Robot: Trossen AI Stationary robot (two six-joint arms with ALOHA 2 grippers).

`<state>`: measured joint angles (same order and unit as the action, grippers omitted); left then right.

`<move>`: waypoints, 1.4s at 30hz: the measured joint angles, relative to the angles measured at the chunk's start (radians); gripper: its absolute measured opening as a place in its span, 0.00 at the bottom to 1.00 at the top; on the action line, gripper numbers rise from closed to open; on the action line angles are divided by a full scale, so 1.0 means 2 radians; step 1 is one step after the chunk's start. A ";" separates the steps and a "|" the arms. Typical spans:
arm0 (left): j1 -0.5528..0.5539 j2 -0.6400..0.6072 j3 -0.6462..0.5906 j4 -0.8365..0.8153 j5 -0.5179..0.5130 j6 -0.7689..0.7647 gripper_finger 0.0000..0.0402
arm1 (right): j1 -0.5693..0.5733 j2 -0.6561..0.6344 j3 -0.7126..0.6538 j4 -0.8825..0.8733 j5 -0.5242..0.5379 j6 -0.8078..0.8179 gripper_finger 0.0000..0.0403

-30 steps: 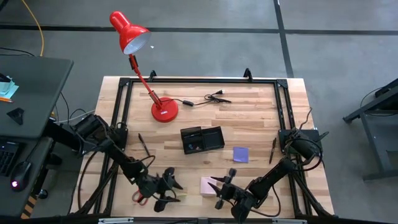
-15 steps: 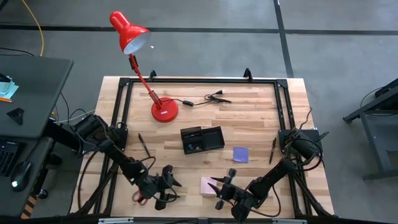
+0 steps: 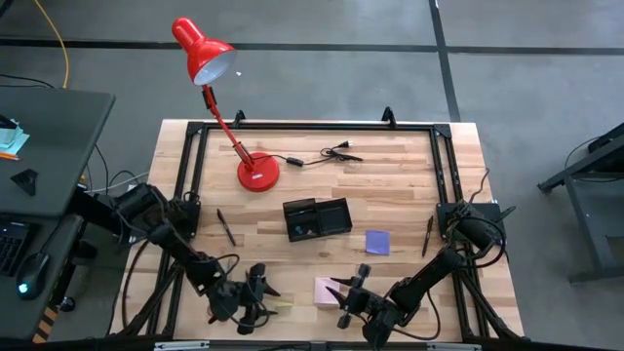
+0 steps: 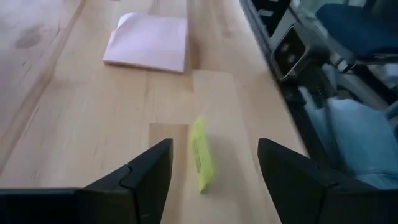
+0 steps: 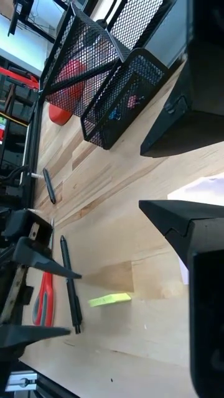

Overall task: Pick and place office supplies into organizer
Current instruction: Put the yellow eraser into the black desk organizer

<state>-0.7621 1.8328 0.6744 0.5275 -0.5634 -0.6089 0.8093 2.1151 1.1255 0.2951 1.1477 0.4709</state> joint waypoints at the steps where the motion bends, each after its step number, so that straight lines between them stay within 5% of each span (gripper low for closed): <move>1: 0.000 0.003 0.000 -0.001 -0.007 0.001 0.56 | 0.000 0.000 0.000 0.000 0.000 0.000 0.28; 20: 0.001 0.085 0.044 0.001 -0.039 0.002 0.55 | -0.002 0.000 0.000 0.000 -0.008 0.001 0.28; 25: 0.001 0.085 0.044 0.000 -0.044 0.001 0.44 | -0.003 0.000 -0.001 -0.005 -0.008 0.009 0.28; 36: 0.001 0.085 0.043 -0.004 -0.067 0.003 0.04 | -0.003 0.000 -0.001 -0.009 -0.008 0.011 0.28; 42: 0.002 0.076 0.043 -0.004 -0.106 0.019 0.13 | -0.003 0.000 -0.001 -0.009 -0.007 0.011 0.28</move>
<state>-0.7582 1.9844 0.7609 0.5203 -0.7747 -0.5706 0.8028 2.1151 1.1244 0.2767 1.1328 0.4938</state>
